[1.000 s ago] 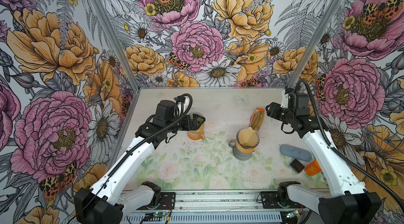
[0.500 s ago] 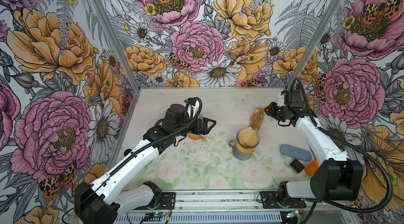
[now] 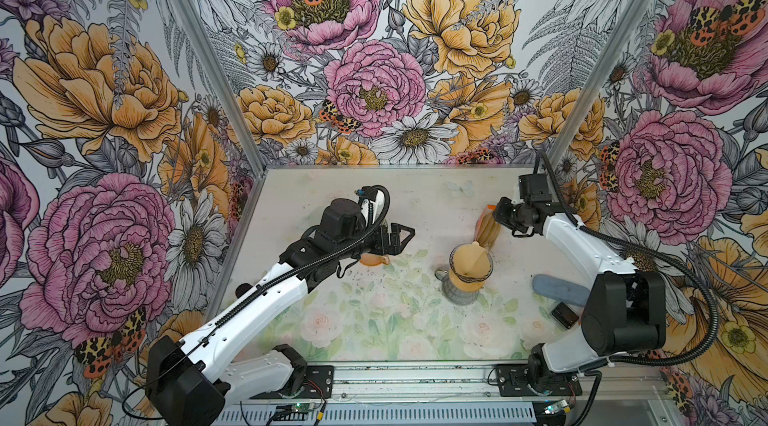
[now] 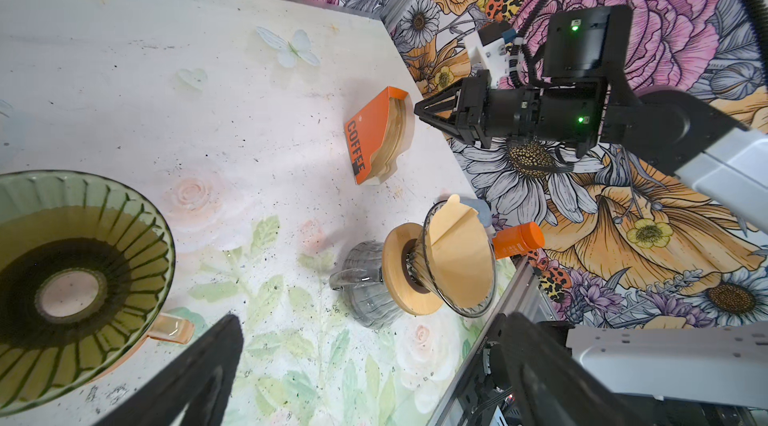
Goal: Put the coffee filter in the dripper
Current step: 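Grasp a paper filter in the box with the right gripper while the left withdraws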
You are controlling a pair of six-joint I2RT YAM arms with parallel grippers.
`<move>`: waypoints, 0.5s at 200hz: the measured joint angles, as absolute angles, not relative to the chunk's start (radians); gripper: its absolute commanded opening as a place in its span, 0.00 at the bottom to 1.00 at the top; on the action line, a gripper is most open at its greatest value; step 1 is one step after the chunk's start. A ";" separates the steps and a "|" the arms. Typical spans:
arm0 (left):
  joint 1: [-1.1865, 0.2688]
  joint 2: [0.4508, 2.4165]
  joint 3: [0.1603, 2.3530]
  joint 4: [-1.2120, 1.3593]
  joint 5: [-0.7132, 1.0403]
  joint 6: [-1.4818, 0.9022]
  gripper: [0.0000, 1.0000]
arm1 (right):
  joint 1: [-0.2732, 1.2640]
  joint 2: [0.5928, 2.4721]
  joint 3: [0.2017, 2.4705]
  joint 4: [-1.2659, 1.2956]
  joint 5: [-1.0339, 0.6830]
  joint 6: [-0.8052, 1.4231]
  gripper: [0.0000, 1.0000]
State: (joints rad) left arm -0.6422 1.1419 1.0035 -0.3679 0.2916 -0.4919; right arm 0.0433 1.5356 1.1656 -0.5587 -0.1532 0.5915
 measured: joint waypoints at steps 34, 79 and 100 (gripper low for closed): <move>-0.646 1.156 1.003 -0.361 0.291 -0.492 0.99 | 0.060 1.576 1.163 -0.536 -0.112 0.614 0.22; -0.646 1.159 1.003 -0.361 0.291 -0.492 0.99 | 0.066 1.613 1.159 -0.519 -0.095 0.622 0.20; -0.646 1.161 1.002 -0.361 0.290 -0.492 0.99 | 0.067 1.637 1.159 -0.507 -0.090 0.621 0.19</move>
State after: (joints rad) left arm -0.6460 1.1610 1.0019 -0.3611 0.2905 -0.4919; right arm 0.0666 1.6367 1.1591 -0.5068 -0.0902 0.6212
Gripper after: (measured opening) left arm 0.988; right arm 0.200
